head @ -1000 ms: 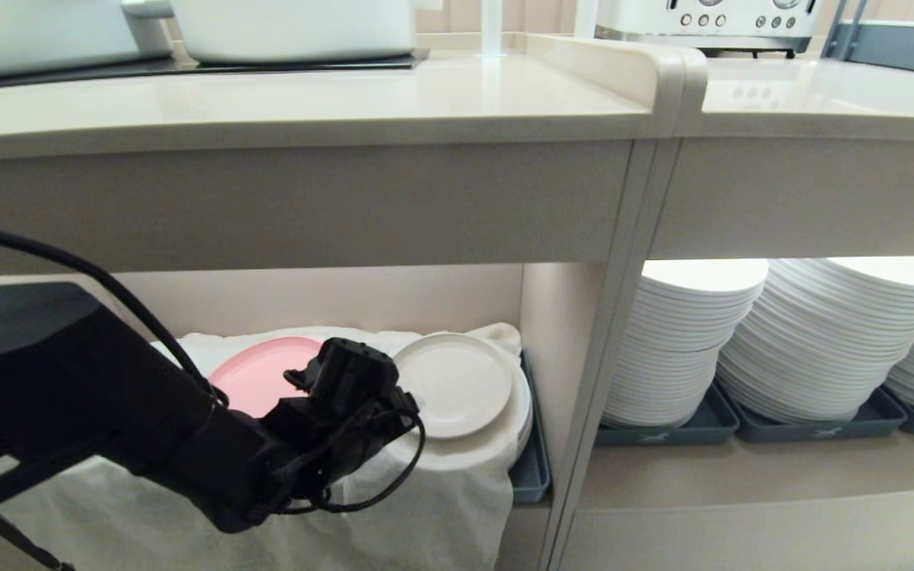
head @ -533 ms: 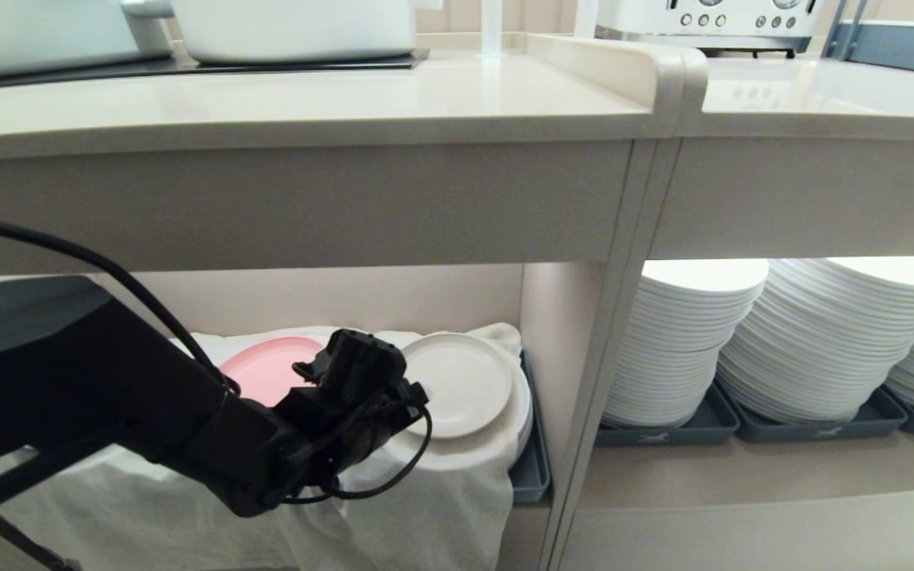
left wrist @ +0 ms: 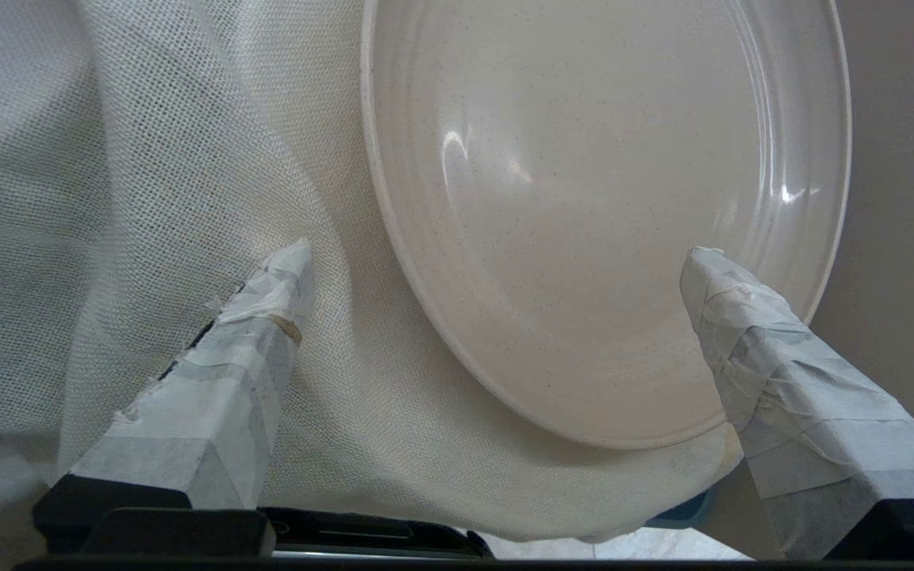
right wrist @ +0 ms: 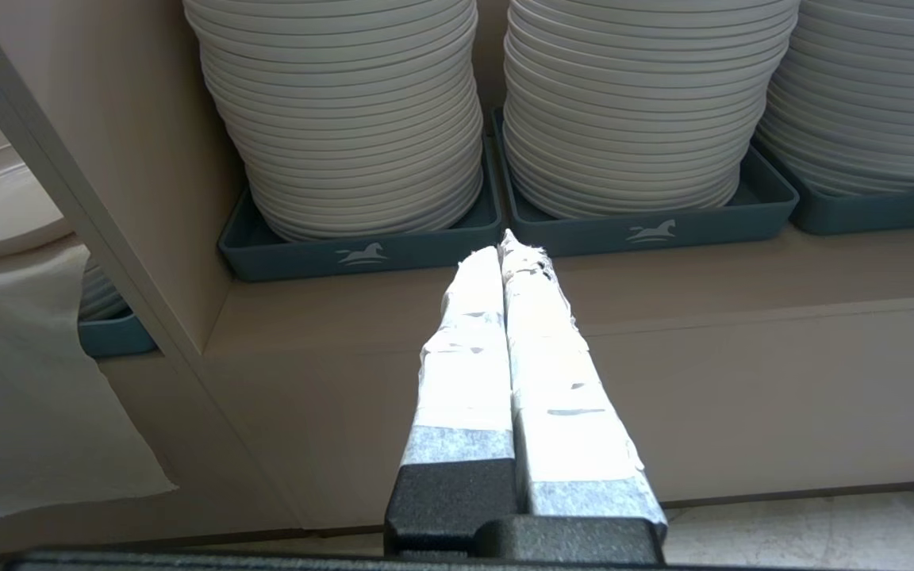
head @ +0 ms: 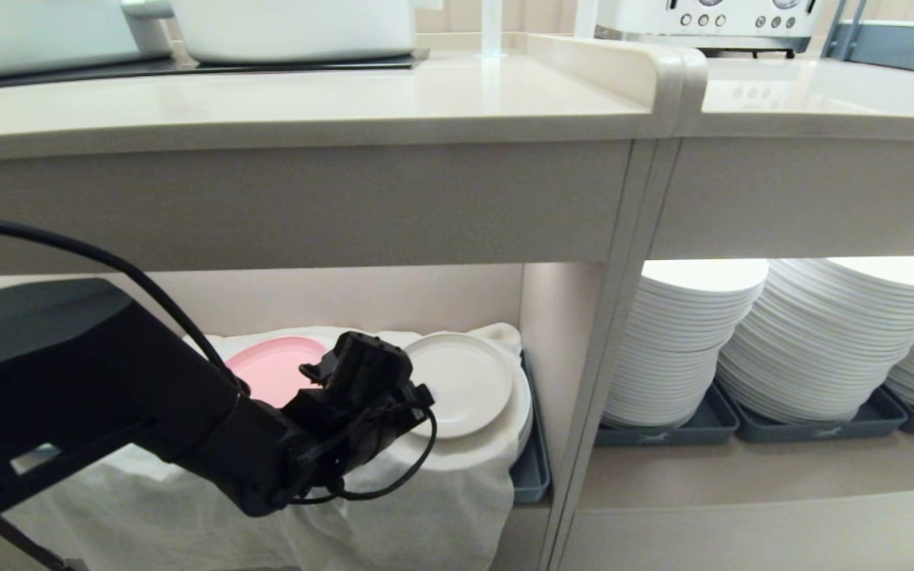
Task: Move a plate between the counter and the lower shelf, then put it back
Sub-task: Pick up the plate in the cupboard
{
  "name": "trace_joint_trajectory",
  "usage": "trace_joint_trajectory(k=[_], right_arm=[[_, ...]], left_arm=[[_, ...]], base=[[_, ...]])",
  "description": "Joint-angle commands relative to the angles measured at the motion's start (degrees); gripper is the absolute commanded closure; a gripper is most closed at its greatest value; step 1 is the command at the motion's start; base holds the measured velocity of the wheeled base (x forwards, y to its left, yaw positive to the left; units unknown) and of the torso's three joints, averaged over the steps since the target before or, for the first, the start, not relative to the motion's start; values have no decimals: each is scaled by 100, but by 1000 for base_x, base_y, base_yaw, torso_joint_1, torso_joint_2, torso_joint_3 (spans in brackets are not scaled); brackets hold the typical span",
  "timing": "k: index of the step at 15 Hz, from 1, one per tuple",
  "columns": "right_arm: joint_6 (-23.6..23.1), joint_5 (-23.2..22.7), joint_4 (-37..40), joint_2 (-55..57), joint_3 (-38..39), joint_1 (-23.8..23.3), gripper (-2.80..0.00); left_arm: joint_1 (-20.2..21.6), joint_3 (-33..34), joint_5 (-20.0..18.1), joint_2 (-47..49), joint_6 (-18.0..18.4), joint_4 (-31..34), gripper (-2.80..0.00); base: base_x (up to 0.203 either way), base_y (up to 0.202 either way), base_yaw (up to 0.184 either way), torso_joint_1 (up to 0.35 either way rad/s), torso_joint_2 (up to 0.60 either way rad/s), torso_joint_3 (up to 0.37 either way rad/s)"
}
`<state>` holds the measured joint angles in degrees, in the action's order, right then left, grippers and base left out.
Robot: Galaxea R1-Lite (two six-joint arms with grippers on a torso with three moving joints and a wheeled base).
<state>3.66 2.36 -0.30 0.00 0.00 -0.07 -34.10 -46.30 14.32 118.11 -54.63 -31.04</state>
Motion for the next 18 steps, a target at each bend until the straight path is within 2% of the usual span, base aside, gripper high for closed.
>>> trace_joint_trajectory(k=[1,18], right_arm=[[3,1,-5,0,0,-1,0],[3,1,-5,0,0,-1,0]], left_arm=[[-9,-38,9,19,-31,-6,-280],[0,-345,9,212,-57,-17,-280]], base=[[0,0,0,0,0,0],[0,0,0,0,0,0]])
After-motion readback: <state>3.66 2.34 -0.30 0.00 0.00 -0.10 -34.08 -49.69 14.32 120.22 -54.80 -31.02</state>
